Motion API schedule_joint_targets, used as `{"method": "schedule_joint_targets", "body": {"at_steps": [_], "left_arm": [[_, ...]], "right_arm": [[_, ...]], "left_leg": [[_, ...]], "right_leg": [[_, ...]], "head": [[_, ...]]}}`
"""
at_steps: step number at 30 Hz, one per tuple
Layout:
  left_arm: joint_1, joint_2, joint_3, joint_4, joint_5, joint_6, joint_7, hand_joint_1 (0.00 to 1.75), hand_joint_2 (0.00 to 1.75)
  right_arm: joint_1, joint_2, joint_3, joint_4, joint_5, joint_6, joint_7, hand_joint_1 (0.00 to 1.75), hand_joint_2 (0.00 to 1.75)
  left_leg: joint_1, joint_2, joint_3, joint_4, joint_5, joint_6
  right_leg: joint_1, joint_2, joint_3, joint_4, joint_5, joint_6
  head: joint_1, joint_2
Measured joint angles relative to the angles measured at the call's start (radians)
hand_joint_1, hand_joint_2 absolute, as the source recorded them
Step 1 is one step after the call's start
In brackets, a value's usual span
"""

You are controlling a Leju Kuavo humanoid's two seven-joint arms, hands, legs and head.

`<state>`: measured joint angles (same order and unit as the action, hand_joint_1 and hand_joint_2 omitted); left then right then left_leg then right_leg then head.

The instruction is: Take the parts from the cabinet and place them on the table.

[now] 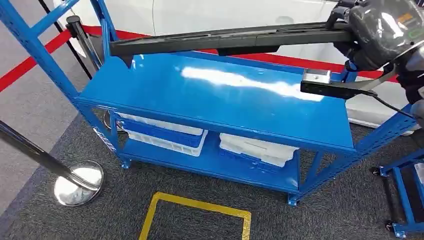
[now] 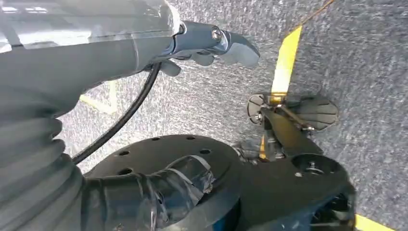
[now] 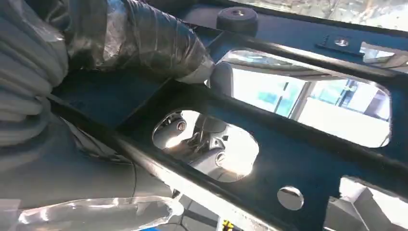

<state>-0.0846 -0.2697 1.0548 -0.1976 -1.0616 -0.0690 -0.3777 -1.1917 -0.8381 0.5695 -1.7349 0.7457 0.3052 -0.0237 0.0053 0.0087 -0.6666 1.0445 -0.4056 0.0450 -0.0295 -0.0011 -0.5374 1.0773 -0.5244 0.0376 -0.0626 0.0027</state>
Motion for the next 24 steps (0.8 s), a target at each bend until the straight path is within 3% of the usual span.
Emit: {"method": "schedule_joint_targets", "body": {"at_steps": [1,3,4,5,7,8,9,10,11,12,13,14,15,16,18,19,20,21,22,24], "left_arm": [[-0.001,-0.001,0.000,0.000,-0.003,0.000,0.000,0.00,1.75],[0.000,-0.001,0.000,0.000,-0.008,0.000,-0.003,0.00,1.75],[0.001,-0.001,0.000,0.000,-0.010,0.000,-0.003,0.00,1.75],[0.001,-0.001,0.000,0.000,-0.010,0.000,-0.004,0.00,1.75],[-0.001,-0.001,0.000,0.000,-0.011,0.000,-0.008,0.00,1.75],[-0.002,-0.001,0.000,0.000,-0.012,0.000,-0.008,0.00,1.75],[-0.003,0.000,0.000,0.000,-0.013,0.000,-0.008,0.00,1.75],[-0.004,0.000,0.000,0.000,-0.015,0.000,-0.008,0.00,1.75],[-0.005,0.000,0.000,0.000,-0.016,0.000,-0.008,0.00,1.75],[-0.005,0.000,0.000,0.000,-0.016,0.000,-0.008,0.00,1.75],[-0.005,0.000,0.000,0.000,-0.016,0.000,-0.008,0.00,1.75],[-0.006,0.000,0.000,0.000,-0.016,0.000,-0.008,0.00,1.75],[-0.008,0.000,0.000,0.000,-0.017,-0.001,-0.008,0.00,1.75],[-0.007,0.000,0.000,0.000,-0.017,-0.001,-0.008,0.00,1.75],[-0.007,0.000,0.000,0.000,-0.017,-0.001,-0.008,0.00,1.75],[-0.007,0.000,0.000,0.000,-0.017,-0.001,-0.008,0.00,1.75],[-0.003,-0.002,0.000,0.001,-0.017,0.000,-0.008,0.00,1.75],[-0.006,-0.002,0.000,0.001,-0.017,0.000,-0.007,0.00,1.75],[-0.005,-0.002,0.000,0.001,-0.017,0.000,-0.005,0.00,1.75],[-0.005,-0.002,0.000,0.001,-0.017,0.003,-0.005,0.00,1.75]], "right_arm": [[-0.002,0.000,0.000,-0.001,-0.024,0.004,-0.009,1.75,1.75],[-0.012,0.000,0.008,-0.001,-0.051,0.016,-0.020,1.75,1.75],[-0.017,0.002,0.014,-0.002,-0.059,0.020,-0.024,1.75,1.75],[-0.023,0.007,0.024,-0.003,-0.064,0.028,-0.025,1.75,1.75],[-0.032,0.018,0.037,-0.004,-0.064,0.037,-0.025,1.75,1.75],[-0.039,0.026,0.046,-0.004,-0.063,0.040,-0.024,1.75,1.75],[-0.048,0.031,0.054,-0.004,-0.061,0.042,-0.024,1.75,1.75],[-0.056,0.035,0.060,-0.004,-0.061,0.044,-0.023,1.75,1.75],[-0.062,0.038,0.066,-0.004,-0.061,0.045,-0.023,1.75,1.75],[-0.069,0.043,0.074,-0.004,-0.061,0.045,-0.023,1.75,1.75],[-0.075,0.048,0.083,-0.004,-0.061,0.045,-0.022,1.75,1.75],[-0.080,0.051,0.090,-0.004,-0.061,0.045,-0.022,1.75,1.75],[-0.081,0.052,0.096,-0.004,-0.061,0.045,-0.022,1.75,1.75],[-0.082,0.051,0.099,-0.004,-0.061,0.045,-0.022,1.75,1.75],[-0.084,0.052,0.107,-0.003,-0.059,0.045,-0.021,1.75,1.75],[-0.084,0.052,0.111,-0.003,-0.061,0.044,-0.021,1.75,1.75],[-0.084,0.052,0.118,-0.001,-0.062,0.044,-0.019,1.75,1.75],[-0.085,0.052,0.124,-0.001,-0.062,0.044,-0.019,1.75,1.75],[-0.085,0.051,0.128,-0.001,-0.062,0.044,-0.018,1.75,1.75],[-0.084,0.051,0.137,-0.001,-0.062,0.044,-0.018,1.75,1.75]], "left_leg": [[-0.002,-0.002,-0.006,0.007,0.005,-0.005],[-0.003,-0.003,-0.006,0.000,0.023,-0.018],[-0.006,-0.005,-0.008,-0.003,0.033,-0.025],[-0.002,-0.007,-0.016,0.002,0.025,-0.031],[0.000,-0.008,-0.049,0.068,-0.073,-0.041],[0.002,-0.008,-0.066,0.140,-0.140,-0.045],[0.002,-0.008,-0.077,0.209,-0.186,-0.048],[0.003,-0.008,-0.077,0.259,-0.202,-0.050],[0.003,-0.008,-0.065,0.277,-0.185,-0.051],[0.004,-0.007,-0.039,0.263,-0.147,-0.050],[0.004,-0.008,0.004,0.221,-0.105,-0.047],[0.004,-0.008,0.065,0.148,-0.084,-0.040],[0.003,-0.009,0.131,0.065,-0.104,-0.031],[-0.003,-0.010,0.177,-0.014,-0.130,-0.029],[-0.006,-0.012,0.165,-0.027,-0.123,-0.026],[-0.008,-0.013,0.165,-0.028,-0.115,-0.020],[0.001,-0.011,0.156,-0.043,-0.095,-0.010],[0.003,-0.004,0.148,-0.048,-0.080,-0.004],[0.003,-0.003,0.134,-0.048,-0.067,0.007],[-0.001,0.001,0.105,-0.046,-0.047,0.014]], "right_leg": [[0.011,0.004,0.019,-0.034,-0.010,-0.009],[0.013,0.003,0.007,-0.024,0.000,-0.021],[0.013,0.003,0.000,-0.026,0.009,-0.030],[0.001,-0.001,-0.009,-0.034,0.023,-0.042],[0.004,-0.004,-0.035,-0.033,0.046,-0.058],[0.006,-0.005,-0.051,-0.033,0.057,-0.062],[0.007,-0.005,-0.065,-0.032,0.069,-0.063],[0.008,-0.005,-0.081,-0.032,0.081,-0.063],[0.009,-0.005,-0.096,-0.030,0.091,-0.062],[0.009,-0.005,-0.111,-0.028,0.102,-0.061],[0.009,-0.004,-0.127,-0.025,0.112,-0.059],[0.010,-0.003,-0.140,-0.023,0.123,-0.055],[0.010,-0.004,-0.145,-0.022,0.131,-0.050],[0.014,-0.005,-0.150,-0.022,0.137,-0.043],[0.010,-0.013,-0.149,-0.035,0.162,-0.033],[0.009,-0.013,-0.149,-0.044,0.176,-0.025],[0.015,-0.014,-0.155,-0.051,0.180,-0.018],[0.008,-0.008,-0.164,-0.039,0.148,-0.017],[0.008,-0.007,-0.178,-0.001,0.084,-0.014],[0.006,-0.005,-0.204,0.130,-0.030,-0.006]], "head": [[-0.002,0.000],[-0.002,0.000],[0.000,0.000],[-0.001,0.000],[-0.003,0.000],[-0.004,0.000],[-0.004,0.000],[-0.004,0.000],[-0.004,0.000],[-0.004,0.000],[-0.004,0.000],[-0.004,0.000],[-0.004,0.000],[-0.004,0.000],[-0.003,0.000],[-0.003,0.000],[-0.003,0.000],[-0.002,0.000],[-0.002,0.000],[-0.002,0.000]]}}
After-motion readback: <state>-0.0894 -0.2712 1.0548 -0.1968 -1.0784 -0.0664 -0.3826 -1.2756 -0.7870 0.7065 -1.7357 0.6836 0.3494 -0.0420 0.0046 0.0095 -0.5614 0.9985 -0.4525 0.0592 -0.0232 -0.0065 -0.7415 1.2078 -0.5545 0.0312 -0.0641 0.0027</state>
